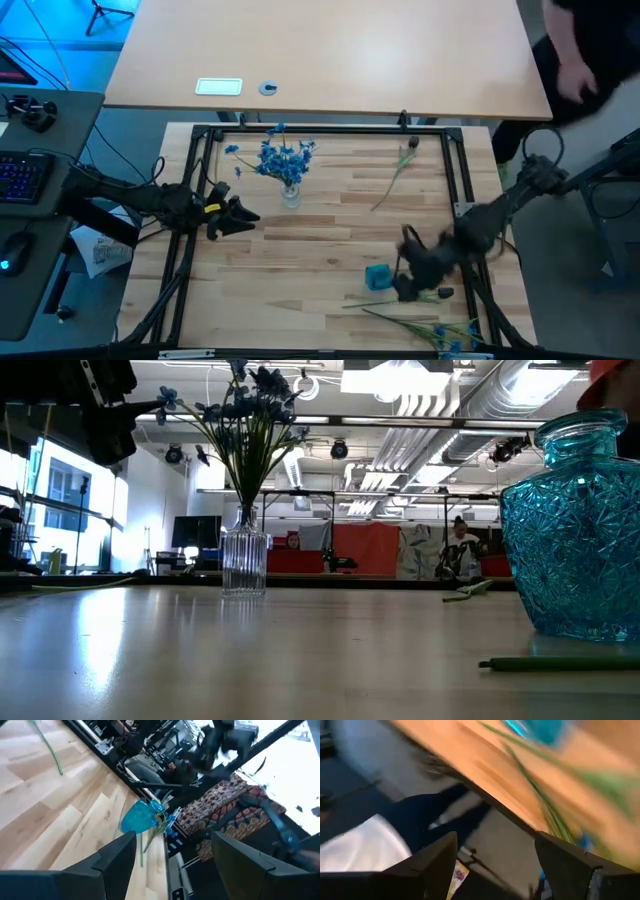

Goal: Sort flowers into vase by color
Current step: Put the light blue flowers into the transparent vase

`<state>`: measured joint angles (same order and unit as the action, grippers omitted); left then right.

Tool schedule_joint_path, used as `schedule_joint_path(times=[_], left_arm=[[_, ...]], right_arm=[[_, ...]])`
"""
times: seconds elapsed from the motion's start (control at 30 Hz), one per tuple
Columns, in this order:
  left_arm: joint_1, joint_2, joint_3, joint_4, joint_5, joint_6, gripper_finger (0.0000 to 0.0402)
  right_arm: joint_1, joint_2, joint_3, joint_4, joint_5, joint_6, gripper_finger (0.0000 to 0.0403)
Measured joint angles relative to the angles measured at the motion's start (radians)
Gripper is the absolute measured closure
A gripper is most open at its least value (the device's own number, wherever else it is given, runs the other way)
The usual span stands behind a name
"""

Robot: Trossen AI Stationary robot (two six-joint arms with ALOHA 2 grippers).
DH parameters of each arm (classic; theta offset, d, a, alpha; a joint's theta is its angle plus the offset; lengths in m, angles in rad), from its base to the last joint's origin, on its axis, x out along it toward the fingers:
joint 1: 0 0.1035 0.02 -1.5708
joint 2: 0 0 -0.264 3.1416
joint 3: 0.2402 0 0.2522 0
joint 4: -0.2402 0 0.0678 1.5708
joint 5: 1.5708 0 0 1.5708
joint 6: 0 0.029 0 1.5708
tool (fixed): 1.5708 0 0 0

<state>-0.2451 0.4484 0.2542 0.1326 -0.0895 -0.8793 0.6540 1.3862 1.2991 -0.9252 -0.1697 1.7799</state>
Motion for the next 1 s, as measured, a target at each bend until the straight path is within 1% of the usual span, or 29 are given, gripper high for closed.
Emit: schedule_joint_path(times=[0.03,0.1,0.2,0.27,0.33,0.43,0.53,0.77,0.87,1.0], left_arm=[[0.000,0.000,0.000,0.000,0.000,-0.007,0.0156],[0.000,0.000,0.000,0.000,0.000,-0.002,0.0156],[0.000,0.000,0.000,0.000,0.000,0.021,0.0156],[0.000,0.000,0.000,0.000,0.000,0.029,0.0156],[0.000,0.000,0.000,0.000,0.000,0.035,0.0156],[0.000,0.000,0.000,-0.001,0.000,0.036,0.0156],[0.000,0.000,0.000,-0.001,0.000,0.036,0.0156],[0.000,0.000,0.000,-0.007,-0.008,0.071,0.0156],[0.000,0.000,0.000,-0.009,-0.023,0.072,0.0156],[0.001,0.000,0.000,-0.012,-0.029,0.074,0.0156]], right_arm=[[0.030,0.020,0.000,-0.011,-0.007,0.068,0.0139],[0.081,0.061,-0.001,-0.004,-0.006,0.146,0.0139],[0.128,0.120,-0.001,0.037,-0.006,0.172,0.0139],[0.150,0.171,-0.001,0.068,-0.010,0.135,0.0139],[0.168,0.229,-0.001,0.109,-0.041,0.064,0.0139],[0.184,0.327,-0.001,0.162,-0.104,-0.084,0.0139],[0.184,0.415,-0.001,0.151,-0.161,-0.210,0.0139],[0.148,0.541,-0.001,0.110,-0.156,-0.366,0.0139],[0.137,0.565,-0.001,0.080,-0.140,-0.389,0.0139],[0.137,0.566,-0.001,0.041,-0.094,-0.421,0.0139]])
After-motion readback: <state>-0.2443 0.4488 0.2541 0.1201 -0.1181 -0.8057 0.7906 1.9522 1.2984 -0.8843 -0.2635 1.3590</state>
